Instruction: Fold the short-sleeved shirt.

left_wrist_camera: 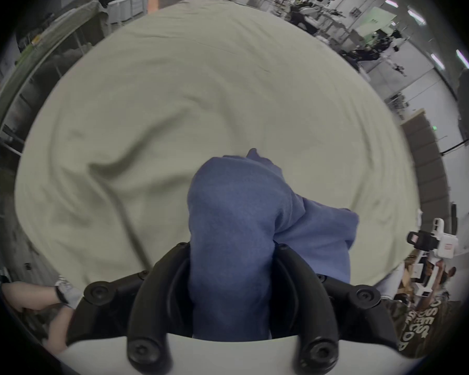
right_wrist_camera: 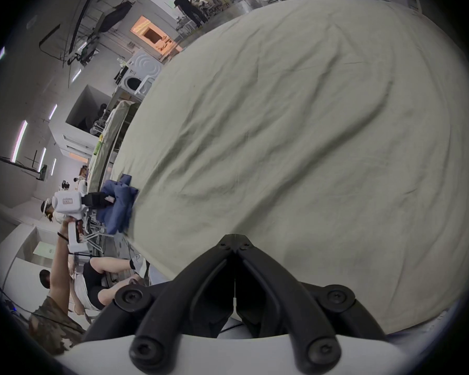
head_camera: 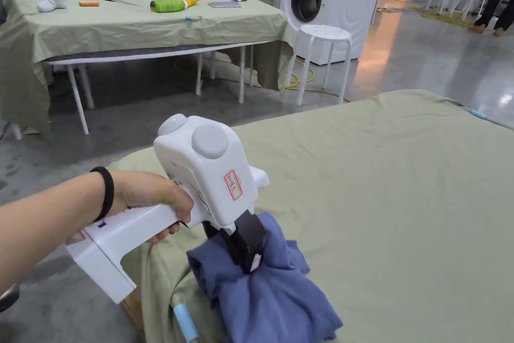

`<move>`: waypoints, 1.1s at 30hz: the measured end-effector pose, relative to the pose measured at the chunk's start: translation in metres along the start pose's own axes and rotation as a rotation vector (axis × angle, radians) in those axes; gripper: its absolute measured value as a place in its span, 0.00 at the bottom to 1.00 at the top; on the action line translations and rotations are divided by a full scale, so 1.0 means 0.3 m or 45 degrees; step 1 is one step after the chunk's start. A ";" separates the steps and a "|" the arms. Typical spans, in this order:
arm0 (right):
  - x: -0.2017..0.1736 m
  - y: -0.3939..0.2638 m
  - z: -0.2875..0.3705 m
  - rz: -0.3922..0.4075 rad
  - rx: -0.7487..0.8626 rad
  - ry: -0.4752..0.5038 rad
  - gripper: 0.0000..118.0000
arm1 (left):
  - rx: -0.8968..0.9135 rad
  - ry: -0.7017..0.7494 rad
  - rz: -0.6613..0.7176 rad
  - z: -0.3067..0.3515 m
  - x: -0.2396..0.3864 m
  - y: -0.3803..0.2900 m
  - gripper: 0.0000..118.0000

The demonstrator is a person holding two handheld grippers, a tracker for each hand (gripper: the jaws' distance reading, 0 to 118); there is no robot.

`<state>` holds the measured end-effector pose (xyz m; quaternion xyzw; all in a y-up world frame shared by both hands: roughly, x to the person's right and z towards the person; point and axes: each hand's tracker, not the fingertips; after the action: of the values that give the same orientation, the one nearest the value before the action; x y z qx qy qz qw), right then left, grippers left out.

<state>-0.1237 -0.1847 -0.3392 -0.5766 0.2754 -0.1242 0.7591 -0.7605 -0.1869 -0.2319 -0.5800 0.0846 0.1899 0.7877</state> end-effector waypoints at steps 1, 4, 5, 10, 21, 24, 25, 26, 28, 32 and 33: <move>0.004 0.001 -0.001 -0.002 -0.003 -0.012 0.02 | -0.005 0.009 0.002 -0.006 -0.011 0.018 0.37; 0.009 0.006 -0.002 -0.015 -0.002 -0.041 0.02 | -0.035 0.003 -0.022 -0.027 -0.027 0.059 0.37; 0.021 0.008 0.001 -0.021 -0.001 -0.047 0.02 | -0.050 0.008 -0.033 -0.033 -0.029 0.068 0.37; 0.039 0.009 0.006 -0.041 0.009 -0.060 0.02 | -0.039 0.011 -0.002 -0.051 -0.052 0.072 0.38; 0.106 -0.021 0.057 0.006 0.061 0.014 0.02 | 0.707 -0.035 0.363 0.421 0.057 -0.255 0.08; 0.139 -0.035 0.095 0.033 0.145 -0.044 0.02 | 0.799 -0.194 0.225 0.405 0.299 -0.349 0.08; 0.152 -0.036 0.115 0.063 0.177 -0.084 0.02 | 0.815 -0.206 0.176 0.373 0.398 -0.371 0.08; 0.161 -0.038 0.139 0.090 0.222 -0.126 0.02 | 0.815 -0.194 0.161 0.331 0.505 -0.387 0.08; 0.184 -0.039 0.192 0.132 0.323 -0.165 0.02 | 0.888 -0.141 0.050 0.242 0.712 -0.411 0.08; 0.230 -0.026 0.327 0.162 0.565 -0.257 0.02 | 1.048 -0.415 -0.001 0.128 1.026 -0.383 0.08; 0.233 -0.023 0.361 0.199 0.633 -0.299 0.02 | 1.103 -0.410 -0.074 0.130 1.099 -0.375 0.08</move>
<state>-0.0047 -0.1347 -0.3320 -0.3603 0.1903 -0.0612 0.9112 -0.4181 -0.1124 -0.2370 -0.1626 0.0166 0.2026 0.9655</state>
